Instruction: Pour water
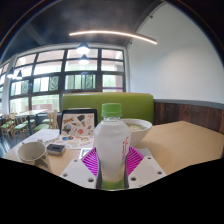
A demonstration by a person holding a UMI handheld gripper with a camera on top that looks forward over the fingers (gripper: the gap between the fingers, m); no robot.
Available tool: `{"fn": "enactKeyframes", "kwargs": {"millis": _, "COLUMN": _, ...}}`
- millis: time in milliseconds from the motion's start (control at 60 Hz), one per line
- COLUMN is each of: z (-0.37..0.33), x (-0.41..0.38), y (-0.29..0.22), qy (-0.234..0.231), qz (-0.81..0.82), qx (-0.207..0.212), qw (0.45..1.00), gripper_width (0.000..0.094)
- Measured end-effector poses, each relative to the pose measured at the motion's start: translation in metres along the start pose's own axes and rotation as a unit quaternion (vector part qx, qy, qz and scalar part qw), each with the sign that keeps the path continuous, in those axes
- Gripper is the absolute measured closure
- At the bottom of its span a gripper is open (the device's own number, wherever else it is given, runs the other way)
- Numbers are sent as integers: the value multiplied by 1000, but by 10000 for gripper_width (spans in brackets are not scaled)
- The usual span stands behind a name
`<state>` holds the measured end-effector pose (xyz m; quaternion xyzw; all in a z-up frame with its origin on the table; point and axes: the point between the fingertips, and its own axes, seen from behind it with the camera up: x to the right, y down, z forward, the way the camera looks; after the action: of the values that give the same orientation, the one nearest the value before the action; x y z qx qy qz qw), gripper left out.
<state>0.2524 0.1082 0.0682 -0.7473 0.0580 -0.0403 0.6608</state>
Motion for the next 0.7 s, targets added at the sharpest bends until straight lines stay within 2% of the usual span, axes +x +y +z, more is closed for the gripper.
{"fn": "enactKeyframes", "kwargs": {"millis": 167, "z": 0, "x": 0, "y": 0, "qy": 0, "qz": 1, "qx": 1, "qw": 1000, "gripper_width": 625}}
{"fn": "enactKeyframes", "kwargs": {"millis": 350, "z": -1, "x": -1, "y": -2, "qy": -4, "qz": 9, "qx": 7, "qw": 1000, "gripper_width": 553}}
{"fn": "enactKeyframes", "kwargs": {"millis": 483, "z": 1, "x": -1, "y": -5, "qy": -5, "qz": 1, "qx": 7, "qw": 1000, "gripper_width": 375}}
{"fn": "enactKeyframes", "kwargs": {"millis": 550, "z": -5, "x": -4, "y": 5, "qy": -13, "qz": 12, "qx": -18, "qw": 1000, "gripper_width": 107}}
{"fn": "enactKeyframes", "kwargs": {"millis": 567, "z": -7, "x": -6, "y": 6, "qy": -18, "qz": 16, "qx": -22, "qw": 999, "gripper_width": 86}}
{"fn": "enactKeyframes", "kwargs": {"millis": 617, "z": -16, "x": -6, "y": 4, "qy": -21, "qz": 28, "qx": -27, "qw": 999, "gripper_width": 127}}
{"fn": "enactKeyframes", "kwargs": {"millis": 700, "z": -43, "x": 10, "y": -2, "qy": -21, "qz": 31, "qx": -23, "qw": 999, "gripper_width": 113}}
